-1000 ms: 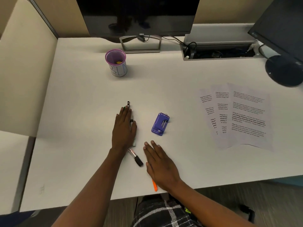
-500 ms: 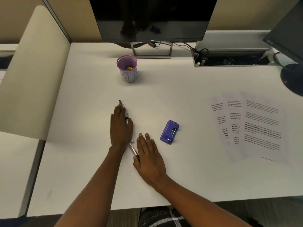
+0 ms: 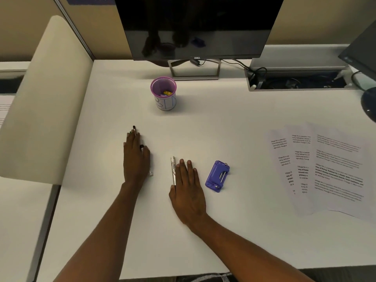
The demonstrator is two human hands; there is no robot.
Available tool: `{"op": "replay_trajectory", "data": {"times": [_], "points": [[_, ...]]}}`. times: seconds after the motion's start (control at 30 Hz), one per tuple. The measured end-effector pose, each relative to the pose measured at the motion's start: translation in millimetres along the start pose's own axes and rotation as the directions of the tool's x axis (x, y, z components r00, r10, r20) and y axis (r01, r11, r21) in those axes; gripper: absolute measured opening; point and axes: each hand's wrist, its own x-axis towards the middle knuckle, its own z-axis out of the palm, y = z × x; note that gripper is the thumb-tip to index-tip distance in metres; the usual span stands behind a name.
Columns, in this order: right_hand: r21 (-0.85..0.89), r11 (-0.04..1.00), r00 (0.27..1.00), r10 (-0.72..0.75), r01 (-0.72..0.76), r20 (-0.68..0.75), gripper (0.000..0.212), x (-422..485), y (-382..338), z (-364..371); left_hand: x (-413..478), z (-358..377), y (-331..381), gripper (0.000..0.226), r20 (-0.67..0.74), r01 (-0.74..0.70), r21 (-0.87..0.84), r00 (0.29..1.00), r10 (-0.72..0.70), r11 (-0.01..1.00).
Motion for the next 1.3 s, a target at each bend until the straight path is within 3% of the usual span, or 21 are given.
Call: {"op": "replay_trajectory", "data": {"times": [0.47, 0.63, 0.8, 0.93, 1.13, 1.3], "points": [[0.041, 0.999, 1.0, -0.013, 0.013, 0.006, 0.07, 103.7, -32.5, 1.4, -9.0, 5.2, -10.2, 0.06, 0.07, -0.114, 0.062, 0.992, 0.109, 0.992], [0.026, 0.999, 0.999, -0.034, 0.034, 0.008, 0.061, 124.3, -47.4, 4.1, -6.5, 2.7, -5.6, 0.053, 0.093, -0.075, 0.015, 0.993, 0.073, 0.997], [0.039, 0.998, 0.997, -0.057, 0.056, 0.042, 0.061, 135.1, -62.7, 4.4, -4.8, -6.5, 4.8, 0.057, 0.1, 0.045, -0.162, 0.995, -0.029, 0.986], [0.064, 0.995, 0.995, -0.077, 0.073, 0.064, 0.064, 139.9, -71.2, 2.2, -1.4, -12.0, 2.8, 0.059, 0.136, 0.065, -0.236, 0.99, -0.033, 0.969], [0.168, 0.982, 0.996, -0.085, 0.082, 0.012, 0.063, 141.5, -68.2, -8.3, 4.2, -15.3, -3.3, 0.059, 0.133, 0.076, -0.23, 0.99, -0.046, 0.97], [0.23, 0.973, 1.0, 0.014, -0.013, 0.0, 0.063, 134.6, -39.6, -12.4, 3.0, -23.0, -10.6, 0.059, 0.098, 0.087, -0.178, 0.993, -0.071, 0.98]]}}
